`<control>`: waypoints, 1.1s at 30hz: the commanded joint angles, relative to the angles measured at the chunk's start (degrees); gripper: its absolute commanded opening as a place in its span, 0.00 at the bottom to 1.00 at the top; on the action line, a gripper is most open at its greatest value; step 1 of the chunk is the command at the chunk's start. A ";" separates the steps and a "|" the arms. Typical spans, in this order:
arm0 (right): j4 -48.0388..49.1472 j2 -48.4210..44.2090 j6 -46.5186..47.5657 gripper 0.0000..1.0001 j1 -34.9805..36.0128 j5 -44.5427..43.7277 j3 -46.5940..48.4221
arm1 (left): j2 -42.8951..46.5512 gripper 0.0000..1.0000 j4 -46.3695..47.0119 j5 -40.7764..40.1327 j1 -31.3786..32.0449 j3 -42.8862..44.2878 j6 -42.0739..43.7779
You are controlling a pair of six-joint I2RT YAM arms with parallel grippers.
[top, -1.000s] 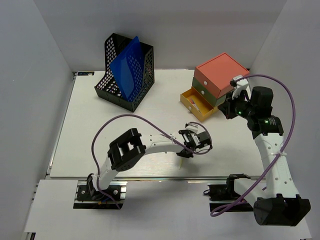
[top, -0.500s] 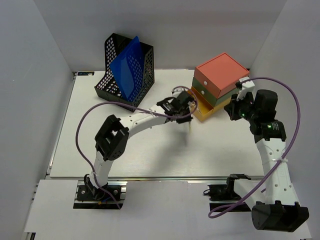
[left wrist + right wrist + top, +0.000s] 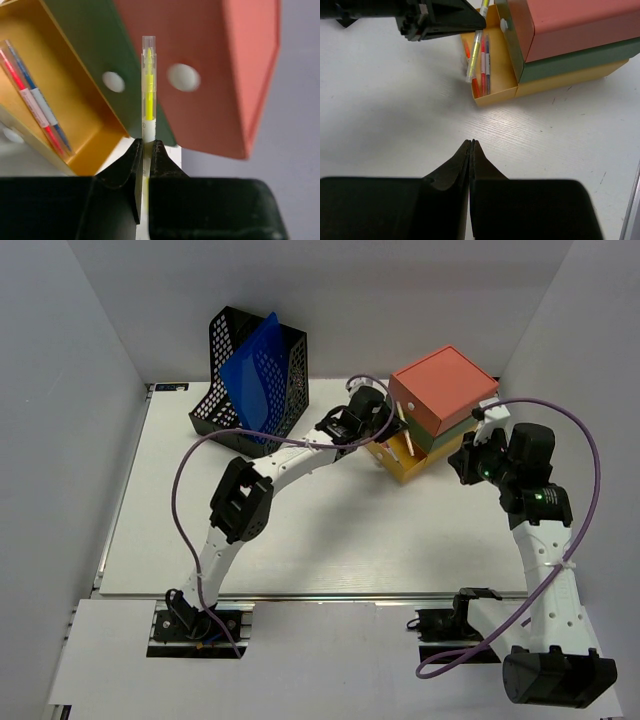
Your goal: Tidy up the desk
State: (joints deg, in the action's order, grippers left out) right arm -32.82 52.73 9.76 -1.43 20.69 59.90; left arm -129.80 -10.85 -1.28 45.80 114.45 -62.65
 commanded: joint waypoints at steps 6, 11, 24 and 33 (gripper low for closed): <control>0.91 -2.54 -0.44 0.00 -0.33 -1.09 -0.75 | -0.46 0.00 6.63 -1.62 -0.54 -2.74 -6.43; 1.00 -2.55 -0.44 0.00 -0.33 -0.74 -1.10 | -1.60 0.07 5.67 -2.67 -1.06 -2.74 -6.43; -1.54 -1.58 2.36 0.00 -0.33 2.59 0.04 | -0.11 0.52 7.60 -1.53 -2.12 -6.00 -6.08; -19.29 3.43 36.40 0.37 0.11 29.31 1.63 | 14.90 0.01 13.11 4.96 -2.65 -17.92 8.58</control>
State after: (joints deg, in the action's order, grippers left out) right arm -43.66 55.27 29.02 -1.48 38.28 59.37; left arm -126.56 -2.04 -0.03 43.33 101.30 -61.43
